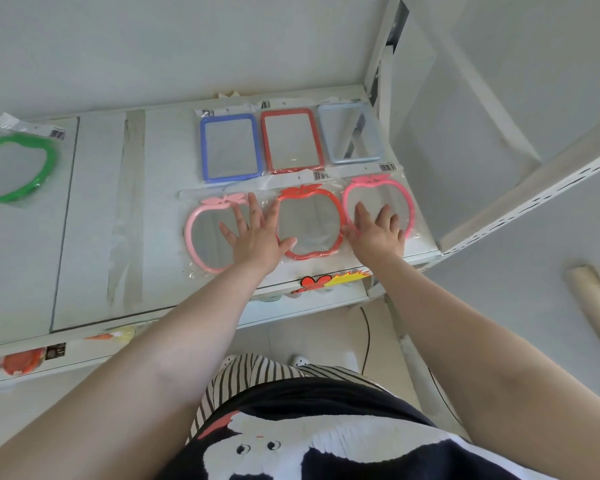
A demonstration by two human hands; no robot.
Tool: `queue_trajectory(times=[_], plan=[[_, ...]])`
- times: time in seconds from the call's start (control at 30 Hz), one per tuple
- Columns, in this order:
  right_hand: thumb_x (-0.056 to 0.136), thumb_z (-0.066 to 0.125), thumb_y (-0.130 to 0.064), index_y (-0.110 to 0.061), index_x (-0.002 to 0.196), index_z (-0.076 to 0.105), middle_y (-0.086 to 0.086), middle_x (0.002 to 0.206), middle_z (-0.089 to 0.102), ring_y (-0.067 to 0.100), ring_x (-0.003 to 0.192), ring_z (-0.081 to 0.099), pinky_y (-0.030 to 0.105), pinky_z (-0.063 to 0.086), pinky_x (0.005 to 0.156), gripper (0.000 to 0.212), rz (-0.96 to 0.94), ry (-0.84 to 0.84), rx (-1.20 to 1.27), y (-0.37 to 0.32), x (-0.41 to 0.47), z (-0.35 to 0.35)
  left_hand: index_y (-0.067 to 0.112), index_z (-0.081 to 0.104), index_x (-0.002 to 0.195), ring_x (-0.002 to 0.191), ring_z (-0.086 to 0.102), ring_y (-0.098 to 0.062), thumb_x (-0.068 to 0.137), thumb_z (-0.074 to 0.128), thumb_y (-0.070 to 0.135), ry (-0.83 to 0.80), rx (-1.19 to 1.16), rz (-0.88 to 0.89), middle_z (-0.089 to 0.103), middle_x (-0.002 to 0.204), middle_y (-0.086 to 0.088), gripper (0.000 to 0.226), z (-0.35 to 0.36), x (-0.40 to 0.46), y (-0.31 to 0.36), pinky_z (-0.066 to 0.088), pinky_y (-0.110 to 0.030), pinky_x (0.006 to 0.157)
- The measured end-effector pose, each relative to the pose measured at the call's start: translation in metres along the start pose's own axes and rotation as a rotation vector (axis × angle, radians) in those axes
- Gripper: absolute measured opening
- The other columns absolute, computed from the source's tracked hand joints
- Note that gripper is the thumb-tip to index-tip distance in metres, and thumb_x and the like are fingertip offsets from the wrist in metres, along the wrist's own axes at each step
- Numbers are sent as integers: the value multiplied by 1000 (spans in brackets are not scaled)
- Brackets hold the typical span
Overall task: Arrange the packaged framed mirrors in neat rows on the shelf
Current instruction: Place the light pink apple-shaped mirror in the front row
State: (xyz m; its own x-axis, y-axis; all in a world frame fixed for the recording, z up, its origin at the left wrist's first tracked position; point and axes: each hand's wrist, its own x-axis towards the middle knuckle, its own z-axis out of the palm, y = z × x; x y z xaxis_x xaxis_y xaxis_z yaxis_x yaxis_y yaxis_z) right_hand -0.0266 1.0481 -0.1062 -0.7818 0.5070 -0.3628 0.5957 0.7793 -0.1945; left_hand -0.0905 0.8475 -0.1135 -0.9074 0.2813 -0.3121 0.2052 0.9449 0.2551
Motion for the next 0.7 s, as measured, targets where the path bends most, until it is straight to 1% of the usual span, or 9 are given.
queue_trajectory(times=[0.1, 0.33, 0.6, 0.7], plan=[[94, 28, -60, -39, 149, 10, 14, 161, -4, 36, 148, -2, 51, 7, 119, 60, 4, 0, -18, 0, 0, 2, 39, -8, 150, 146, -20, -40, 88, 43, 61, 7, 4, -1, -23, 159, -5, 83, 0, -1, 0, -2, -68, 112], [94, 30, -59, -38, 147, 14, 16, 160, 1, 38, 148, 3, 51, 13, 118, 59, -6, 27, -40, 0, 1, 3, 38, -8, 151, 146, -19, -40, 89, 43, 61, 13, 4, -13, -22, 160, -5, 83, 3, -1, 1, -1, -69, 111], [92, 33, -59, -35, 139, 25, 17, 151, 22, 38, 139, 22, 52, 24, 113, 54, -5, 62, -63, -1, 3, 3, 37, -7, 151, 146, -20, -40, 89, 44, 60, 10, -12, -5, -22, 160, -6, 84, 2, 0, 1, -3, -68, 111], [93, 37, -56, -33, 142, 25, 17, 150, 26, 37, 139, 26, 50, 24, 114, 56, -11, 103, -53, -5, 0, -2, 36, -6, 151, 145, -20, -41, 88, 46, 59, 25, -15, -3, -22, 160, -7, 85, 1, -3, 0, -4, -67, 112]])
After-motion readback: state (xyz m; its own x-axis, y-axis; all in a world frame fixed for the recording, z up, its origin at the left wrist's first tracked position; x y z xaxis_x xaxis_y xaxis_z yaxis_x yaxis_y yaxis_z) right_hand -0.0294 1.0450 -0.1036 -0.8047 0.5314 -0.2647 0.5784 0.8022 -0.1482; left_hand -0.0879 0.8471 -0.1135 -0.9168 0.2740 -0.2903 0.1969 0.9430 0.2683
